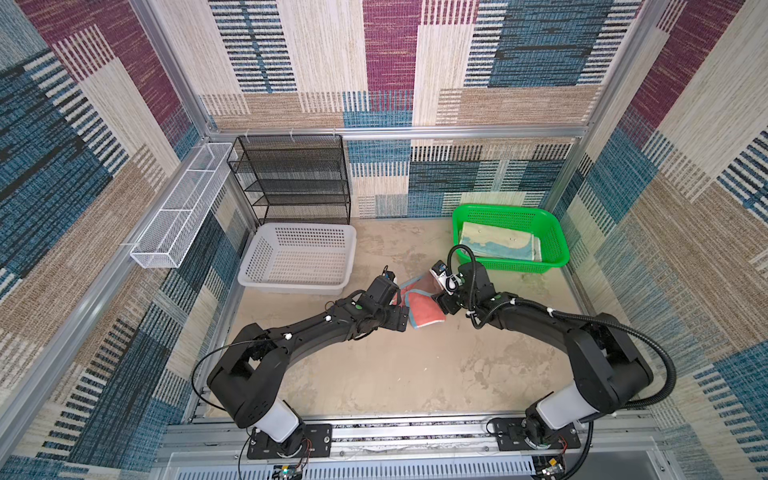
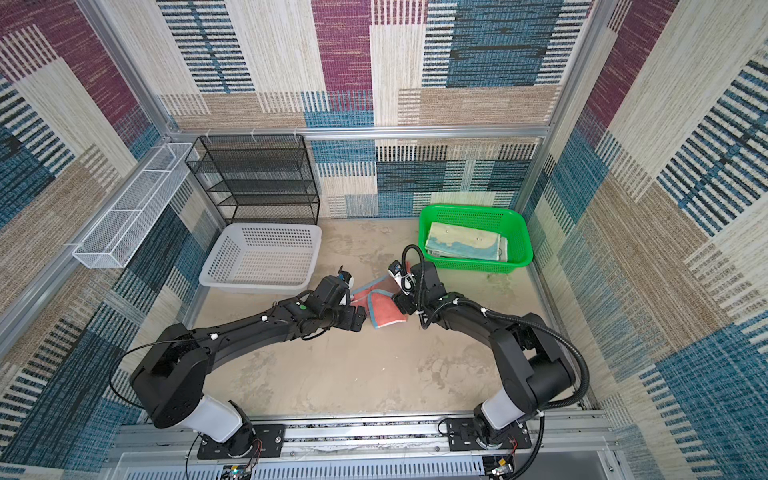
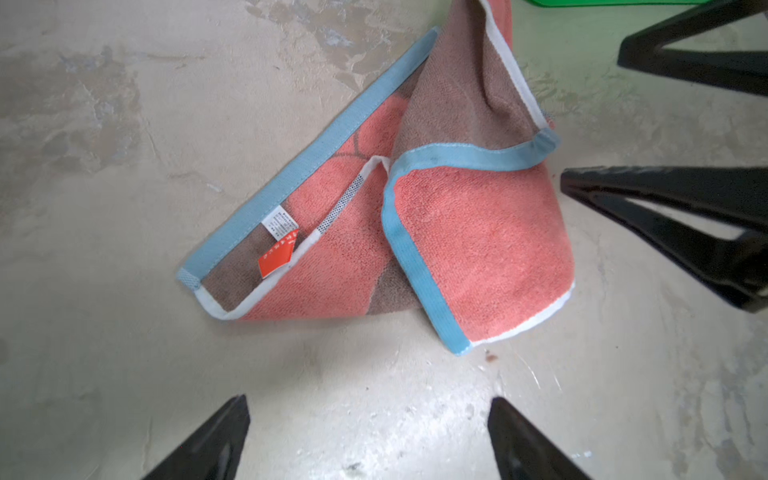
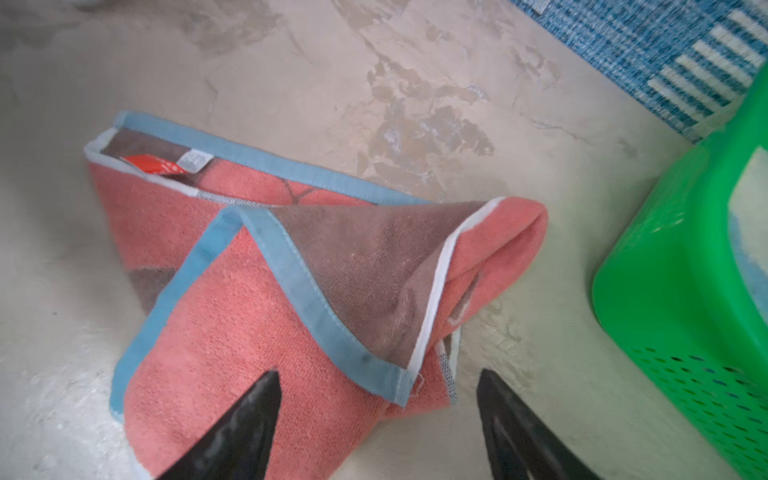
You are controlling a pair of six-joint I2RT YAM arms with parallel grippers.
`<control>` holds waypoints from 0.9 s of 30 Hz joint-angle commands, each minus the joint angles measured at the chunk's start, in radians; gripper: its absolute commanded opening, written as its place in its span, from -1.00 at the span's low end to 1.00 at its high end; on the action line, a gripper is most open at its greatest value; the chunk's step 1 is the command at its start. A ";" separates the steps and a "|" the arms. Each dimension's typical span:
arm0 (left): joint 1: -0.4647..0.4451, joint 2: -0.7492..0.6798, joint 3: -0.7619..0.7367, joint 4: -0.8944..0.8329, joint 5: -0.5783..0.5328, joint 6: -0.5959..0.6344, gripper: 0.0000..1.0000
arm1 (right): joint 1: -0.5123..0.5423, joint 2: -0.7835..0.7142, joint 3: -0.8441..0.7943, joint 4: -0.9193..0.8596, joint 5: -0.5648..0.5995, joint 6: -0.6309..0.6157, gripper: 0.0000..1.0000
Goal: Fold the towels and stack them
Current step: 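Move both grippers to the crumpled towel and grasp its corners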
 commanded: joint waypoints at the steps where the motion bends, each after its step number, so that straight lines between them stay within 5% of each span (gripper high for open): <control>1: 0.000 -0.020 -0.034 0.109 0.039 -0.039 0.88 | 0.012 0.036 0.016 0.008 0.015 -0.063 0.47; 22: 0.002 0.061 -0.039 0.157 0.106 -0.059 0.84 | 0.026 0.127 0.034 0.116 0.060 -0.129 -0.11; 27: 0.000 0.092 -0.047 0.194 0.147 -0.084 0.84 | 0.026 0.155 0.040 0.132 0.040 -0.129 -0.41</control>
